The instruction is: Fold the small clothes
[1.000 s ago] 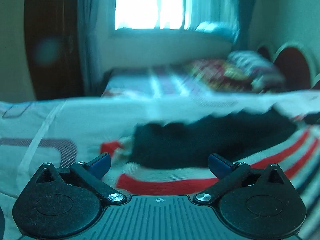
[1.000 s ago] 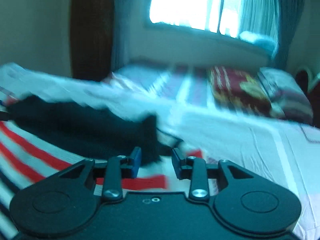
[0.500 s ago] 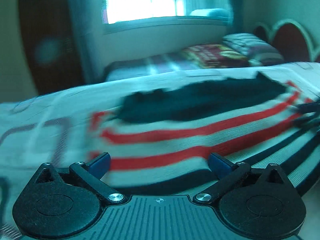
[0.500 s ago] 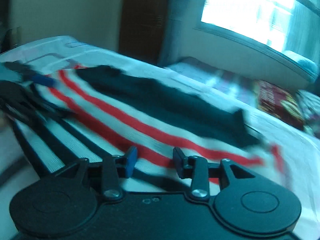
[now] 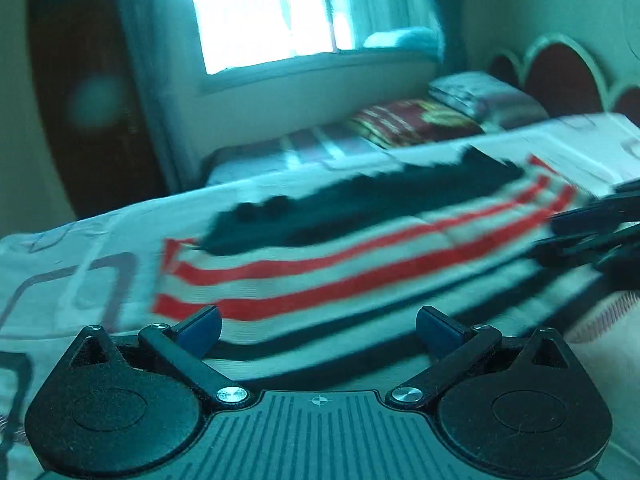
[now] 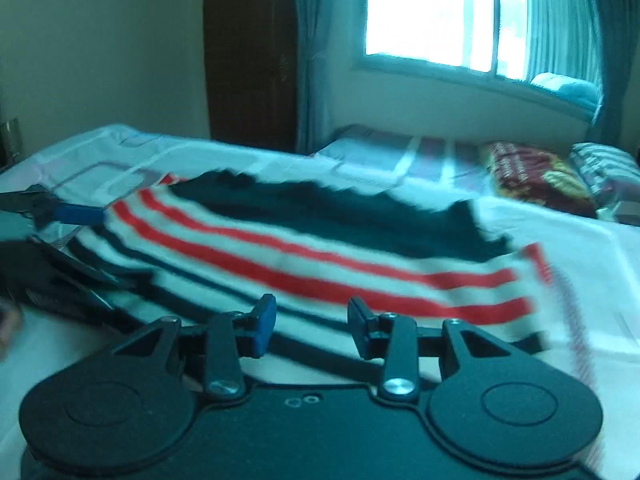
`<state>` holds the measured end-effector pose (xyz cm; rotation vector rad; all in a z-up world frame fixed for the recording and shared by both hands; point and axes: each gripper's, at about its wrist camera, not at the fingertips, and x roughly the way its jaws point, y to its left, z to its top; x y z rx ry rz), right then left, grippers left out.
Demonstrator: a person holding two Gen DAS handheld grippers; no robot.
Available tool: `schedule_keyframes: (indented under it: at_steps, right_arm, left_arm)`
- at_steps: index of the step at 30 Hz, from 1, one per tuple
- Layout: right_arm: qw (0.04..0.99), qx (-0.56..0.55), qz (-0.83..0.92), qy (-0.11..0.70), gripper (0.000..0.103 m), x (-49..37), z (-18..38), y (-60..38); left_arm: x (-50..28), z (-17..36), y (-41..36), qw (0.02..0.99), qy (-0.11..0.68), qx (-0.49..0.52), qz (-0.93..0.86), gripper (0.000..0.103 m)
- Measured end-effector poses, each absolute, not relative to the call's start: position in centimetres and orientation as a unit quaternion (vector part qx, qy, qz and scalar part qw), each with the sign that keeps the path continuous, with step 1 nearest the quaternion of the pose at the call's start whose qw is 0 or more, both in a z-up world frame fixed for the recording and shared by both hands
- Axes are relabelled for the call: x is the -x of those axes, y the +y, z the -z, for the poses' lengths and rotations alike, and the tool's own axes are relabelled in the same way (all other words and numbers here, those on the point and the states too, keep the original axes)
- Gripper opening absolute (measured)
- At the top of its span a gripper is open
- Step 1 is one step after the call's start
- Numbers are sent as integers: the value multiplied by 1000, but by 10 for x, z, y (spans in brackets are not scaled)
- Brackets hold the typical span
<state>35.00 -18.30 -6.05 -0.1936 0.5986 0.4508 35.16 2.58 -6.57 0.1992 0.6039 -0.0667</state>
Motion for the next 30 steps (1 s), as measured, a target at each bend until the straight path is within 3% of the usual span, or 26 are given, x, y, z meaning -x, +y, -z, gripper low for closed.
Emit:
schedule_keyframes:
  at_steps: [8, 15, 19, 25, 30]
  right_arm:
    - [923, 144, -172, 314, 40, -321, 83, -150]
    - [931, 126, -147, 308, 41, -336, 71, -181]
    - [922, 187, -104, 322, 39, -328, 79, -207]
    - [949, 69, -33, 307, 42, -308, 53, -289]
    - [938, -1, -59, 342, 30, -322, 61, -308]
  left_arm:
    - [-338, 82, 22, 945, 320, -70, 23, 103]
    - [-347, 79, 33, 945, 318, -71, 18, 103]
    - [-345, 80, 61, 945, 320, -63, -10, 103]
    - [-326, 75, 117, 944, 319, -52, -64, 103]
    - [-330, 86, 139, 935, 348, 10, -69, 103]
